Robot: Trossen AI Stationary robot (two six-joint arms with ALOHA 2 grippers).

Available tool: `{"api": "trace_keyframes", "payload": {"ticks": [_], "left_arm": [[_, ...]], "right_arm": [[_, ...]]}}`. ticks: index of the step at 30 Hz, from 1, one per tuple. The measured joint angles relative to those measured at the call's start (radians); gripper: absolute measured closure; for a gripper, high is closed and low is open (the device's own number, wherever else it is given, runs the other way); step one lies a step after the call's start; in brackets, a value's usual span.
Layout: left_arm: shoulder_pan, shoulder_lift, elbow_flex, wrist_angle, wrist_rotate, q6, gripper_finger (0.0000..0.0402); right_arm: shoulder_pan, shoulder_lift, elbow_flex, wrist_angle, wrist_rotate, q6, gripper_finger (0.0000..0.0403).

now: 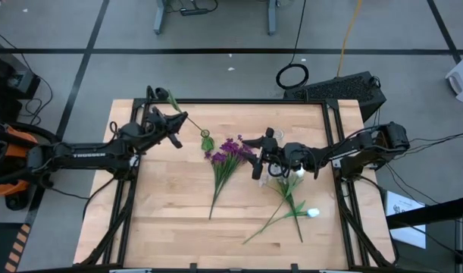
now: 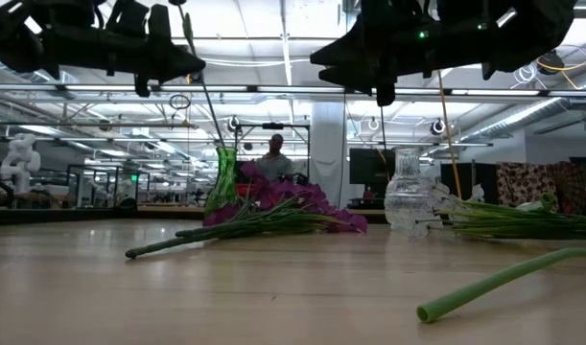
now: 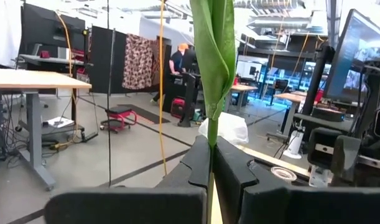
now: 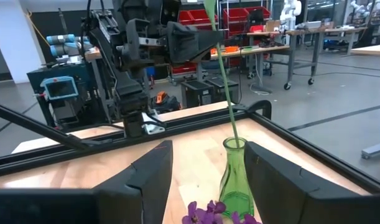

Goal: Sort flowers into vase by color
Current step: Put the black flower into the green vase

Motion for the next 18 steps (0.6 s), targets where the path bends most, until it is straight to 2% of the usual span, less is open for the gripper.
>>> {"api": "trace_keyframes", "payload": {"ticks": [18], "left_arm": [[0.000, 0.129, 0.000, 0.107, 0.022, -0.045, 0.0391]], "right_arm": [[-0.001, 0.000, 0.000, -0.013, 0.000, -0.033, 0.0213]]}}
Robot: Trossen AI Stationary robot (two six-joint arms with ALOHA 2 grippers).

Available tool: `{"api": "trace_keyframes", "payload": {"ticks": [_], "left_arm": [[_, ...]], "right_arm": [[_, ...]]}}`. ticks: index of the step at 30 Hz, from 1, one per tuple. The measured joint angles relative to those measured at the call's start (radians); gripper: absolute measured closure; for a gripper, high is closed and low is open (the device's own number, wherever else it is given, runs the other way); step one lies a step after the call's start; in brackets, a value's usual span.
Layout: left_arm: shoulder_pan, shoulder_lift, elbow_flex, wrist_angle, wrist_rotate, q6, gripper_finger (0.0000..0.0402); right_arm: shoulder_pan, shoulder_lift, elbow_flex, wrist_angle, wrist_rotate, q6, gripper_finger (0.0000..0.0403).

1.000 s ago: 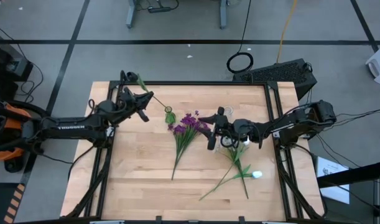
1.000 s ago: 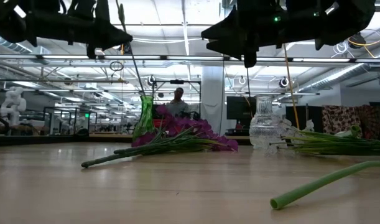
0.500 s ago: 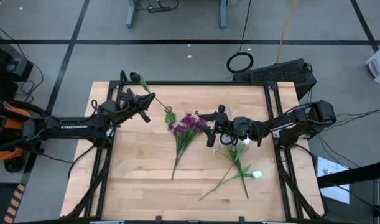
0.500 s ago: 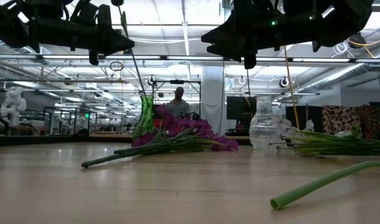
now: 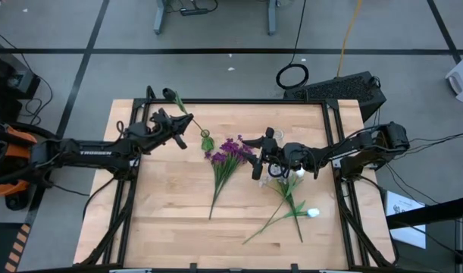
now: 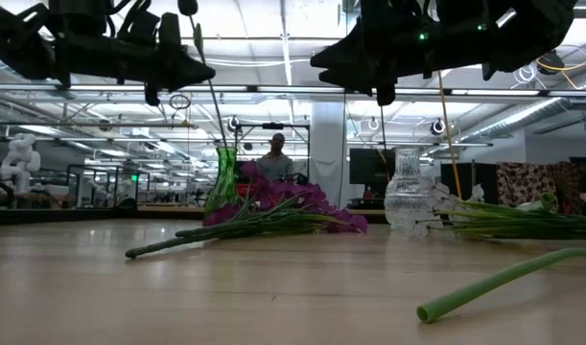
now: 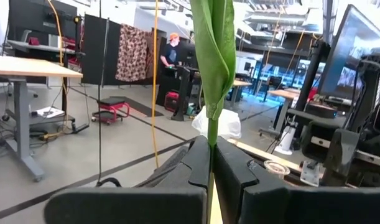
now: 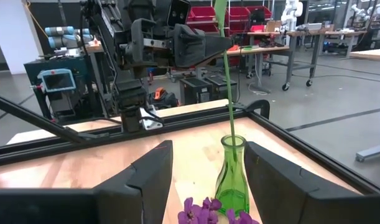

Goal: Sort flowers into vase by color
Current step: Put the black flower into the green vase

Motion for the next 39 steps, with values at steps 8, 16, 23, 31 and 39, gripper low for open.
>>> {"api": "trace_keyframes", "payload": {"ticks": [8, 16, 23, 31, 39], "left_arm": [[0.000, 0.056, 0.000, 0.011, -0.001, 0.032, 0.0391], [0.000, 0.112, 0.000, 0.048, -0.001, 0.023, 0.0391], [0.000, 0.151, 0.000, 0.048, -0.001, -0.028, 0.0391], [0.000, 0.171, 0.000, 0.041, 0.000, -0.029, 0.0357], [0.000, 0.171, 0.000, -0.019, 0.000, -0.029, 0.0285]], "right_arm": [[0.000, 0.000, 0.000, -0.013, 0.000, 0.000, 0.0213], [0.000, 0.000, 0.000, -0.042, 0.000, 0.000, 0.0213], [0.000, 0.000, 0.000, -0.042, -0.004, 0.001, 0.0213], [0.001, 0.000, 0.000, -0.042, -0.005, 0.020, 0.0213], [0.001, 0.000, 0.000, -0.042, -0.005, 0.022, 0.0213]]}}
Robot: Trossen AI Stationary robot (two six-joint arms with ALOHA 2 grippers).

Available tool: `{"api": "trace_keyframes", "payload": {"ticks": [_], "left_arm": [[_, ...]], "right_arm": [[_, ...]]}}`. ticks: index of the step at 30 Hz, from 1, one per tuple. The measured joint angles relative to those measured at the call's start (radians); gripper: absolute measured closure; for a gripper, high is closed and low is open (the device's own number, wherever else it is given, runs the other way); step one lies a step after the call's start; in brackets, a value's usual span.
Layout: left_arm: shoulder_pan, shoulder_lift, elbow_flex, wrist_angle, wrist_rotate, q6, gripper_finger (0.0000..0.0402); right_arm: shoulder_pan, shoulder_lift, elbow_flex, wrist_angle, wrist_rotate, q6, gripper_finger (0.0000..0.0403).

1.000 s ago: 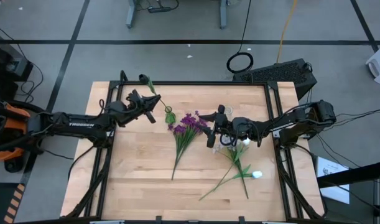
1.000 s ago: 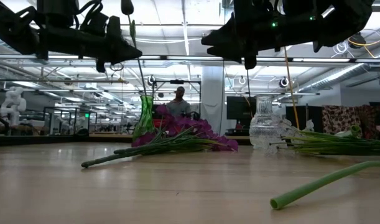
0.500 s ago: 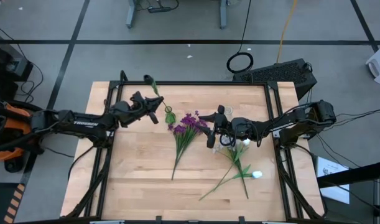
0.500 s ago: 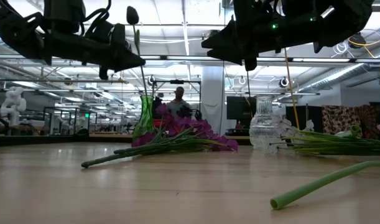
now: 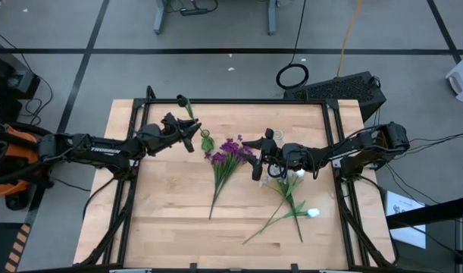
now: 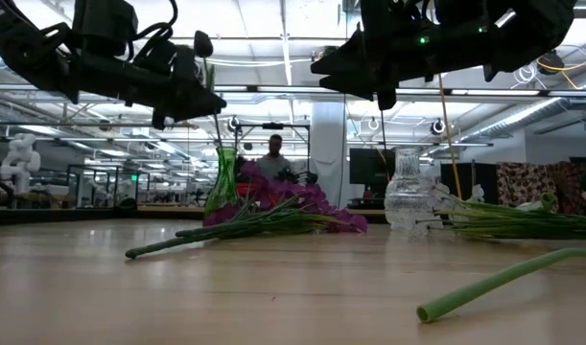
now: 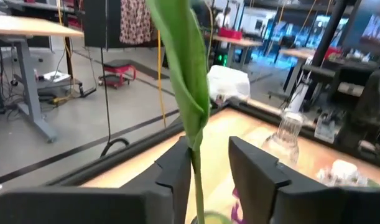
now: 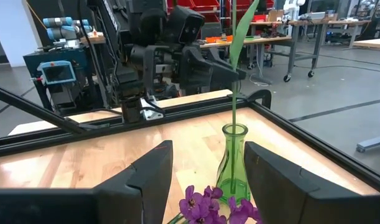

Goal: Sort flowers into vase by color
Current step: Put the black flower into the green vase, then put the right purple flowers into the green vase

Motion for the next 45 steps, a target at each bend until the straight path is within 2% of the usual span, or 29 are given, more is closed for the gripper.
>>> {"api": "trace_keyframes", "payload": {"ticks": [6, 20, 25, 30, 36, 39, 45], "left_arm": [[0.000, 0.000, 0.000, -0.047, 0.006, 0.000, 0.0265], [0.000, -0.016, 0.000, -0.168, 0.049, 0.008, 0.0264], [-0.002, -0.079, 0.000, -0.245, 0.076, 0.002, 0.0264], [-0.002, -0.183, 0.000, -0.411, 0.096, -0.018, 0.0264], [-0.006, -0.284, 0.000, -0.535, 0.252, -0.124, 0.0264], [-0.036, -0.307, 0.000, -0.585, 0.291, -0.168, 0.0264], [-0.165, -0.309, 0.000, -0.623, 0.293, -0.209, 0.0264]], "right_arm": [[0.000, 0.000, 0.000, 0.000, 0.000, 0.005, 0.0213], [0.000, 0.000, 0.000, 0.000, 0.000, 0.024, 0.0213], [0.000, 0.000, 0.000, -0.024, 0.000, 0.023, 0.0213], [0.000, 0.000, 0.000, -0.051, 0.000, 0.024, 0.0213], [0.000, 0.000, 0.000, -0.058, 0.000, 0.022, 0.0213], [0.000, 0.000, 0.000, -0.059, 0.000, 0.014, 0.0213], [0.000, 0.000, 0.000, -0.063, 0.000, -0.003, 0.0213]]}}
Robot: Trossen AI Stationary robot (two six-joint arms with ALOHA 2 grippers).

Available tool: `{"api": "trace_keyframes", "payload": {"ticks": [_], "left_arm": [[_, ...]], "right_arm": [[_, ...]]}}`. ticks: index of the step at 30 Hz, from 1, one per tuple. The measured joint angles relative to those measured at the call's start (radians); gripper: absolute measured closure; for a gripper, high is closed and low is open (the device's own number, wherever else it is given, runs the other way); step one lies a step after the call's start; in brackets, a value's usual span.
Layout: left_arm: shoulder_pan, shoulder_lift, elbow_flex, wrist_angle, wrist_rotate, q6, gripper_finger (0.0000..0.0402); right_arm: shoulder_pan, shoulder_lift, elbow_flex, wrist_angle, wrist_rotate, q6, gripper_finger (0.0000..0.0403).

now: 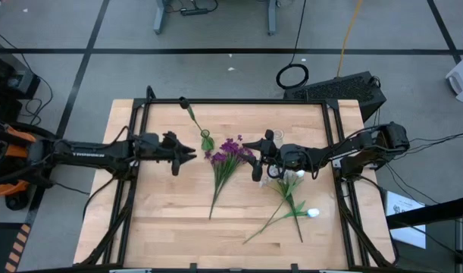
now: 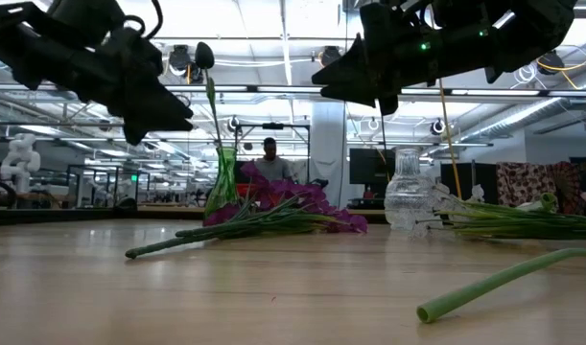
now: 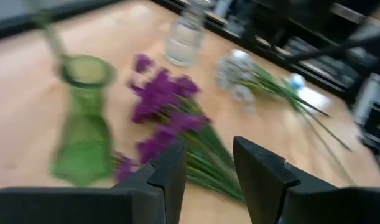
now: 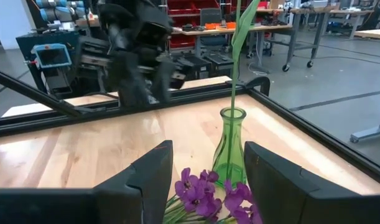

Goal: Sort flowers into vase by color
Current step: Put the right purple flowers into the green vase

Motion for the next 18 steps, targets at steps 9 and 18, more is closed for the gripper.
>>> {"api": "trace_keyframes", "payload": {"ticks": [9, 18], "left_arm": [[-0.281, 0.051, 0.000, 0.139, -0.121, -0.087, 0.0265], [-0.479, 0.350, 0.075, 0.326, -0.340, -0.082, 0.0265]], "right_arm": [[0.009, 0.000, 0.000, -0.121, 0.000, 0.072, 0.0213], [0.067, 0.000, 0.000, -0.165, -0.001, 0.072, 0.0213]]}}
